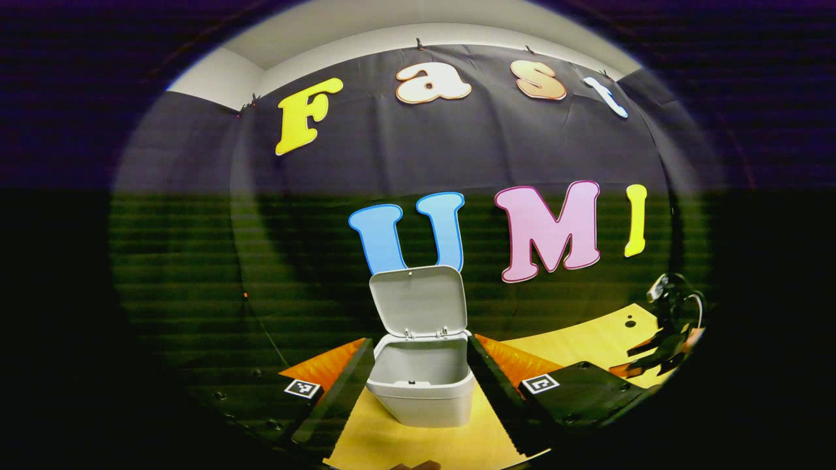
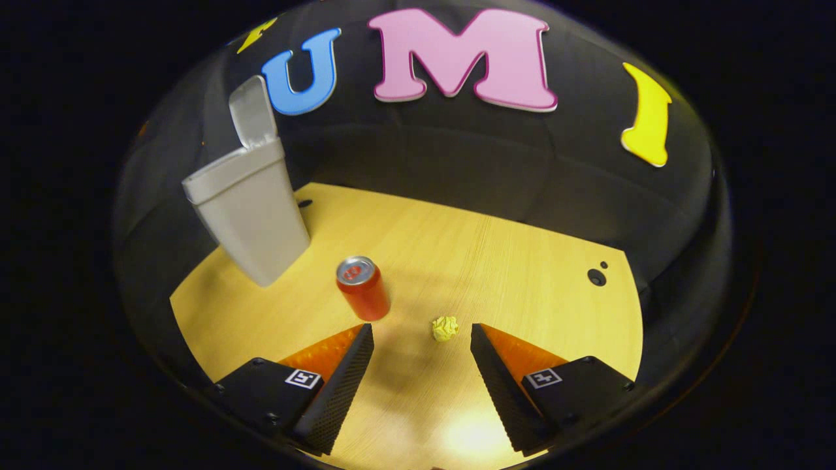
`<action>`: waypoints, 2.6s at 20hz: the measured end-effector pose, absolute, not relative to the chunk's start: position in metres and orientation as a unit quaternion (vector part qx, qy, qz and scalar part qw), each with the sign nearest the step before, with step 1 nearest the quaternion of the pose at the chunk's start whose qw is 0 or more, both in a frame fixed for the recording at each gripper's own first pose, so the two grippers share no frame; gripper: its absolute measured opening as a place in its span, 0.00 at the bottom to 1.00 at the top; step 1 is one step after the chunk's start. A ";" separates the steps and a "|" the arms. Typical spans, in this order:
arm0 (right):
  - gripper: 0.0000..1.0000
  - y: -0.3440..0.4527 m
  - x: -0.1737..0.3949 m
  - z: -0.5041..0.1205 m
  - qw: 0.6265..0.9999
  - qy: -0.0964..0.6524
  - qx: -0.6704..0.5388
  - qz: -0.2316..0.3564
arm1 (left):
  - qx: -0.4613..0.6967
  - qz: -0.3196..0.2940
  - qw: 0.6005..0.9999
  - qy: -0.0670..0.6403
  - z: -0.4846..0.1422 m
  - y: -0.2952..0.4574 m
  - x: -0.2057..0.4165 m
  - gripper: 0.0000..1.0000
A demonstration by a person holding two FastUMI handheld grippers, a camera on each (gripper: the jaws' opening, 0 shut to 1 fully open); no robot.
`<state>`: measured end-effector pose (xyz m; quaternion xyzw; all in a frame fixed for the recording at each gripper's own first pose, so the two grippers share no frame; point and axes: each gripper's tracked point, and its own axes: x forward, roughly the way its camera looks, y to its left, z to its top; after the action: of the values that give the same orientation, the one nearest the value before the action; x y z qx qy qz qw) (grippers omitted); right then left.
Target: Press the lid of the desktop garbage bin to open it, pick up the crumpled paper on the desktop and throw it into the bin, then pick up the pop can on the desktop and drop it into the bin, and finally close the garbage bin lid.
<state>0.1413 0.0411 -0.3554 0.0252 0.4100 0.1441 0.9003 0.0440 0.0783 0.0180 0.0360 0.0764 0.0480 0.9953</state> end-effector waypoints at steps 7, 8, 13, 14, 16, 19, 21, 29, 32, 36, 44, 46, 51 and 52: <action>0.94 0.048 0.174 -0.448 0.866 0.491 0.036 0.088 | 0.002 0.035 0.995 0.096 0.000 0.047 -0.001 0.96; 0.94 0.045 0.179 -0.454 0.865 0.493 0.035 0.083 | 0.009 0.040 0.994 0.101 -0.004 0.051 -0.004 0.96; 0.64 0.039 0.185 -0.478 0.857 0.512 0.024 0.058 | 0.016 0.057 0.992 0.115 -0.014 0.068 -0.001 0.96; 0.39 0.042 0.188 -0.477 0.858 0.509 0.024 0.062 | 0.010 0.057 0.992 0.115 -0.013 0.069 0.000 0.96; 0.34 0.038 0.188 -0.463 0.863 0.499 0.007 0.072 | 0.005 0.054 0.992 0.117 -0.018 0.068 0.005 0.96; 0.34 0.048 0.192 -0.409 0.894 0.437 0.005 0.097 | 0.003 0.041 0.992 0.116 -0.021 0.065 0.011 0.96; 0.34 0.060 0.198 -0.357 0.913 0.388 0.017 0.124 | -0.002 0.024 0.993 0.112 -0.025 0.059 0.015 0.96; 0.33 0.194 0.226 -0.120 0.943 0.194 0.077 0.260 | -0.013 -0.001 0.995 0.098 -0.025 0.061 0.016 0.96; 0.33 0.255 0.218 -0.052 0.932 0.132 0.103 0.321 | -0.026 -0.011 0.995 0.094 -0.026 0.066 0.012 0.96; 0.33 0.346 0.217 -0.035 0.917 0.121 0.086 0.369 | -0.043 0.000 0.995 0.092 -0.031 0.086 0.002 0.96; 0.28 0.420 0.224 -0.116 0.908 0.222 0.050 0.351 | -0.055 -0.010 0.993 0.108 -0.058 0.110 -0.013 0.96; 0.34 0.419 0.227 -0.114 0.911 0.217 0.044 0.347 | -0.058 -0.022 0.992 0.108 -0.064 0.110 -0.013 0.96; 0.94 0.402 0.220 -0.087 0.922 0.188 0.040 0.336 | -0.082 -0.076 0.987 0.113 -0.079 0.089 -0.002 0.97; 0.99 0.391 0.217 -0.080 0.925 0.182 0.037 0.330 | -0.085 -0.088 0.986 0.114 -0.083 0.081 0.001 0.95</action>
<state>0.2173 0.3913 -0.0799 0.0368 0.1818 0.3305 0.9254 0.0012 0.0811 -0.0829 -0.0851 0.1138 -0.0877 0.9860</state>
